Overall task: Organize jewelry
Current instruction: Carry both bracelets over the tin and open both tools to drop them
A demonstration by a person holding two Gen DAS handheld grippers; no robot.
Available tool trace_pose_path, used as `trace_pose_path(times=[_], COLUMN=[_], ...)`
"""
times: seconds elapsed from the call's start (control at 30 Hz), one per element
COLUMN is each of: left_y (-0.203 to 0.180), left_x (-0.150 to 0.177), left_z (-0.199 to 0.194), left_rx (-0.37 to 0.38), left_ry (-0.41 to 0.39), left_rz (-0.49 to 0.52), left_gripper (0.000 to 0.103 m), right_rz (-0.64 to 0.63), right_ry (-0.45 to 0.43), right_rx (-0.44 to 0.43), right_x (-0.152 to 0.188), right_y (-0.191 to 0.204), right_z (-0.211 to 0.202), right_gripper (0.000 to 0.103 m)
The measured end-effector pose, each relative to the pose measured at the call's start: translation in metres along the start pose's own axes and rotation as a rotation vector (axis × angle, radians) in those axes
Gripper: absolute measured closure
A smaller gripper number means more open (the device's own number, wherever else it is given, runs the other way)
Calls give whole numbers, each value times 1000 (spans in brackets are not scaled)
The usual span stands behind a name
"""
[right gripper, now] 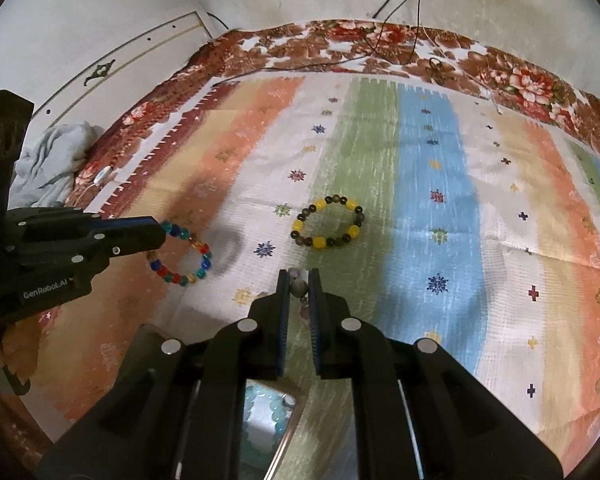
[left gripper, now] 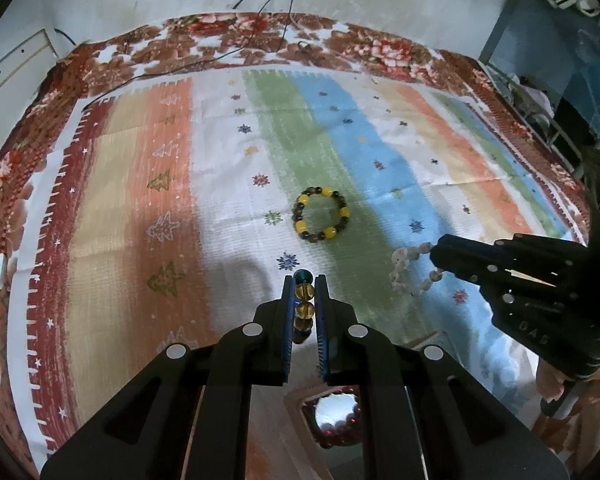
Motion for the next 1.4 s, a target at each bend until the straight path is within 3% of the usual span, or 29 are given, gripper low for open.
trace_pose_path(times=[0.83,1.4], left_y=[-25,-39], left_x=[27,56], left_z=[-54,-71], left_rx=[59,93], left_ry=[-82,-85], left_rz=[9,25], left_gripper=[94,94], right_rz=[-20,-43], right_ry=[-90,-73], right_rx=[-50,-93], right_x=[20,48], right_y=[31,52], right_z=[-62,-77], right_gripper=[93,93])
Point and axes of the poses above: each gripper's, at about its wrist camera, not at the fingertips, and z roughly the way its jaws point, y to its left, x to its underside, the point moved 4 cm from there along z, roughly the way its jaws point, and after that the axes turned 4 degrees about -y, right-handed, at the moved point
